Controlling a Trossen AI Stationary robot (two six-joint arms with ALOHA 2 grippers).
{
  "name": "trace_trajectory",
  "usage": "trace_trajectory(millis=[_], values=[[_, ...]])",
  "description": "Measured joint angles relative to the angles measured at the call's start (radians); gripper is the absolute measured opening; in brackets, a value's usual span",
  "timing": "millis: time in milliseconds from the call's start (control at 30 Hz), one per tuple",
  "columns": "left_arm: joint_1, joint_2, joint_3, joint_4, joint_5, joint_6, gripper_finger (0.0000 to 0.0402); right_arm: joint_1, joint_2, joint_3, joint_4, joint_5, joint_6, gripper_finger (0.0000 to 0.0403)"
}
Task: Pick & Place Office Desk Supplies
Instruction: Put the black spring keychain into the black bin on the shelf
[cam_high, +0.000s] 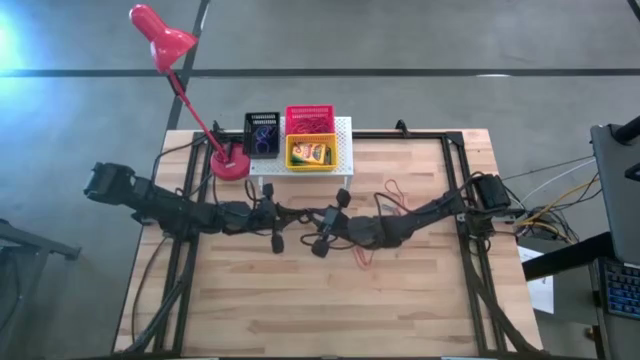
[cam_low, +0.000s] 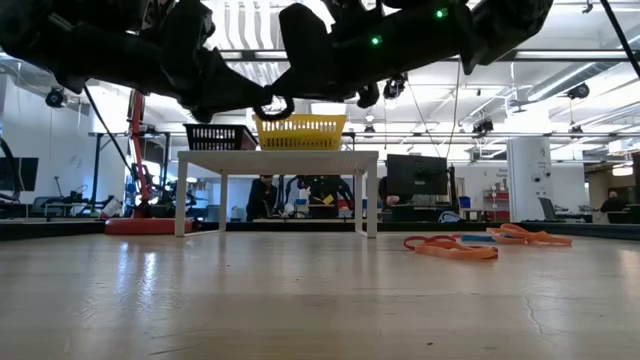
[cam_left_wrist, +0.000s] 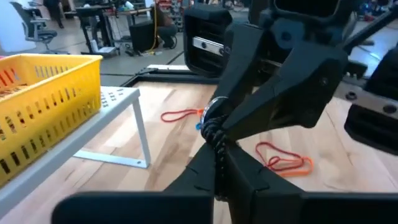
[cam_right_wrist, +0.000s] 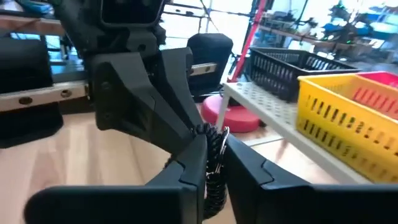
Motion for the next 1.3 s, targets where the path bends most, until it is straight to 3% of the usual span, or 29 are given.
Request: trace_trajectory(millis=[167,333,533,633,767,867,967,1133,1300], values=[[-0.003,-0.038,0.0,-0.035,0.057,0.002,0.0015,0.003,-0.025,0.0,-0.076,-0.064,0.04,0.0104],[-0.004,-0.16,0.002,-0.155,0.08,0.002,0.0014,0.019,-0.12,0.0,-0.171,-0.051,-0.014,0.0164],[-0.001,-0.369,0.106,-0.464,0.069,0.003,0.0014,0.036,-0.187,-0.021,-0.233,-0.044,0.008,0.0187],[0.009,-0.435,0.222,-0.689,-0.018,0.017,0.0014,0.034,-0.185,-0.05,-0.248,-0.008,0.055,0.0184],[0.062,-0.449,0.393,-0.998,-0.247,0.007,0.0014,0.038,-0.17,-0.09,-0.247,-0.006,0.15,0.0177],[0.176,-0.429,0.486,-1.179,-0.286,-0.04,0.0014,0.037,-0.154,-0.105,-0.233,0.007,0.199,0.0171],[0.335,-0.401,0.517,-1.254,-0.212,-0.074,0.0014,0.035,-0.138,-0.103,-0.204,0.014,0.226,0.0167],[0.624,-0.328,0.517,-1.246,0.041,-0.07,0.0021,0.041,-0.125,-0.106,-0.183,0.011,0.23,0.0159],[0.785,-0.255,0.519,-1.205,0.184,-0.031,0.0044,0.054,-0.126,-0.107,-0.19,0.011,0.228,0.0151]])
